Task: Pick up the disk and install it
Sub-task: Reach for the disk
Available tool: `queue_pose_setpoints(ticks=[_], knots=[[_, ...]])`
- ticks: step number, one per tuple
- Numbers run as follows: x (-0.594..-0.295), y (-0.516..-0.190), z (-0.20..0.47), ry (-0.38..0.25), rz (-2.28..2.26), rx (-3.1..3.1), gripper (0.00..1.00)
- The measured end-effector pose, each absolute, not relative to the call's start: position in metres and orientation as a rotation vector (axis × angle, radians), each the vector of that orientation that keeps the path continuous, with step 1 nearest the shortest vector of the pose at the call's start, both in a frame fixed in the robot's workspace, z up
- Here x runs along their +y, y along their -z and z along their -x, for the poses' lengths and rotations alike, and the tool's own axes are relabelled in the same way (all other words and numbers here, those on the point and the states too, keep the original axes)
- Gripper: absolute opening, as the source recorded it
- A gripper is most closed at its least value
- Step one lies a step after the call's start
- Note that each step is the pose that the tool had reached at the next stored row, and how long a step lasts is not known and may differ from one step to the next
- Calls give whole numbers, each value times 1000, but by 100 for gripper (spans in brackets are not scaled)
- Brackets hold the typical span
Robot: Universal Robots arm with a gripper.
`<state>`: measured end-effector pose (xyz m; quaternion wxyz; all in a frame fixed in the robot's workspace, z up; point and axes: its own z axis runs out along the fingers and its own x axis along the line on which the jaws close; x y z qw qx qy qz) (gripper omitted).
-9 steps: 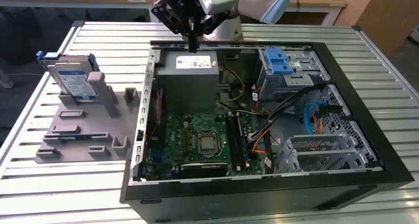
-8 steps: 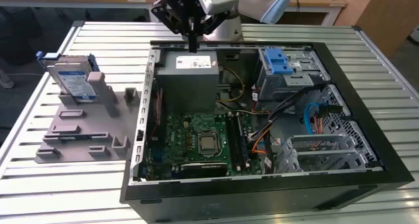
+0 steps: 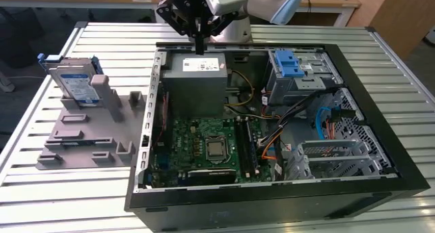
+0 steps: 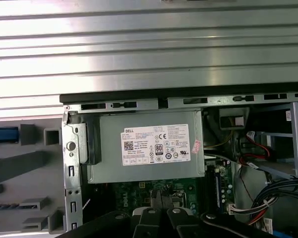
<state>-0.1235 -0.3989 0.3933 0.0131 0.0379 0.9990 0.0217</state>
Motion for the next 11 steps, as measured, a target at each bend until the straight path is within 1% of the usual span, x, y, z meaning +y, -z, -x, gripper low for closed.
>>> queue_pose_setpoints(ticks=[11], knots=[[-399, -393, 135, -68, -118, 3112, 11]])
